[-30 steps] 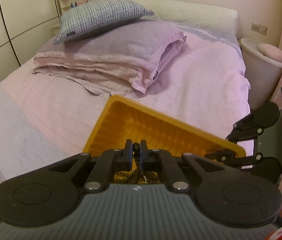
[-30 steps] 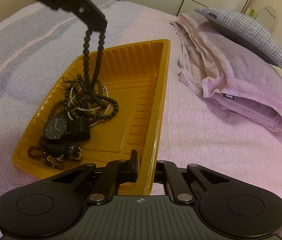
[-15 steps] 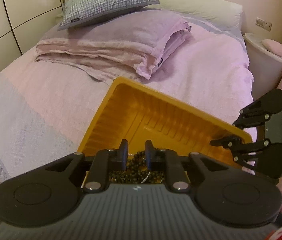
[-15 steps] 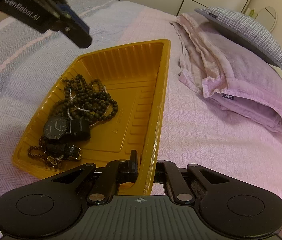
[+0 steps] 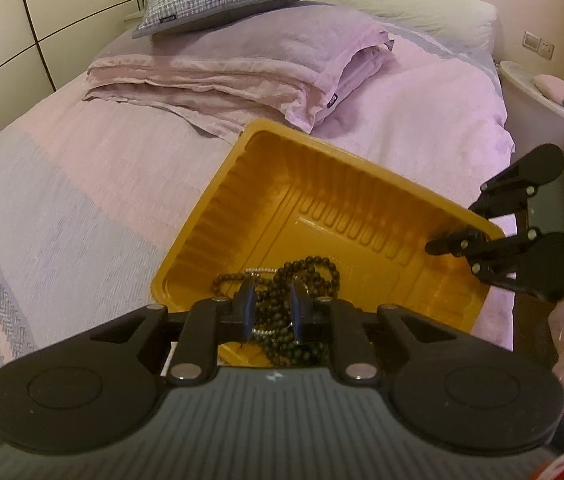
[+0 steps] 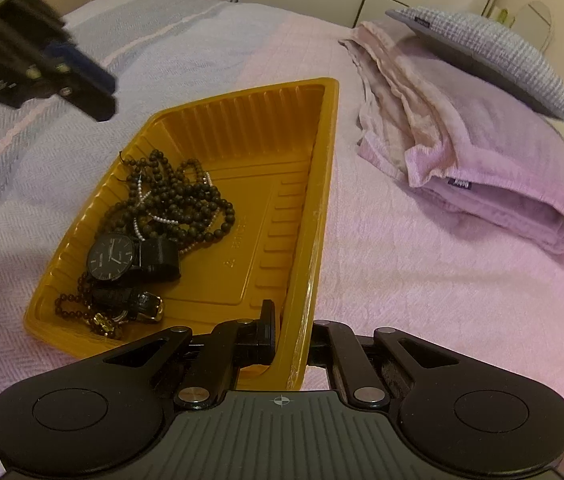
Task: Organize jewelry
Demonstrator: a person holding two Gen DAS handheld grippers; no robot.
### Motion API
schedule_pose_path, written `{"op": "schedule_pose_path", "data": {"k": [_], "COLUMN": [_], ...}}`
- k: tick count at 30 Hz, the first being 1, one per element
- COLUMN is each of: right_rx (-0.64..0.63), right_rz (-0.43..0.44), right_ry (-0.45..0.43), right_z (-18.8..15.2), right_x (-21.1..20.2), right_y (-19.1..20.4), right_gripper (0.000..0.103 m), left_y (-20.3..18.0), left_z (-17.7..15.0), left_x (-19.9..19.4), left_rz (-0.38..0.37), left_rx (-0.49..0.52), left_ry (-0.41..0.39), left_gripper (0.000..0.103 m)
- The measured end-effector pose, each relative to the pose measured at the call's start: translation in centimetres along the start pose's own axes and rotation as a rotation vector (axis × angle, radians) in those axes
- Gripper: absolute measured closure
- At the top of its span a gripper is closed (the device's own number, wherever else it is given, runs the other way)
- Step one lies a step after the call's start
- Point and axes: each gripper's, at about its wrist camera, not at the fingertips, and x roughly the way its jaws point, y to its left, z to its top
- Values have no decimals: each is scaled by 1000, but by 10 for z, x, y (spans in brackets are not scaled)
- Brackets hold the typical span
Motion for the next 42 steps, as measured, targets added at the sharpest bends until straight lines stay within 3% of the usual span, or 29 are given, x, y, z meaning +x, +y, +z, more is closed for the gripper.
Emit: {"op": "schedule_pose_path", "data": {"k": [16, 22, 29, 30, 32, 33, 34, 35, 37, 39, 42], "right_rx": [209, 299, 423, 445, 506, 541, 582, 613, 675, 723, 738], "right_rz": [200, 255, 332, 347, 366, 367, 372, 374, 358, 323, 211], "right_ry": [-13, -27, -77, -88, -114, -131, -150, -167, -179, -184, -191], "right_z": [-24, -37, -49, -51, -55, -57, -61, -63, -69, -74, -77], "right_x": [25, 31, 31, 30, 27, 26, 23, 20, 13, 3, -20], "right_y": [-54, -66, -82, -85, -91, -95, -100, -104, -113, -117, -107], "right_gripper": [97, 97, 94, 91, 74, 54, 41, 40, 39, 38, 34], "left_y": [1, 14, 27, 29, 30, 30, 29, 29, 31, 31, 29], "left_z": [-46, -79, -116, -123, -133, -138, -142, -148, -159, -171, -185], "left_x": [-10, -25, -49, -53, -60, -64, -67, -71, -77, -86, -96], "left_rz": [13, 29, 99, 103, 123, 139, 154, 170, 187, 221, 252], "left_rx": [-70, -182, -348, -385, -437, -454, -470, -493, -542, -589, -636], "left_ry": [37, 10, -50, -64, -86, -96, -103, -113, -131, -147, -159], "left_gripper": [80, 74, 71, 69, 64, 62, 61, 59, 42, 34, 19]}}
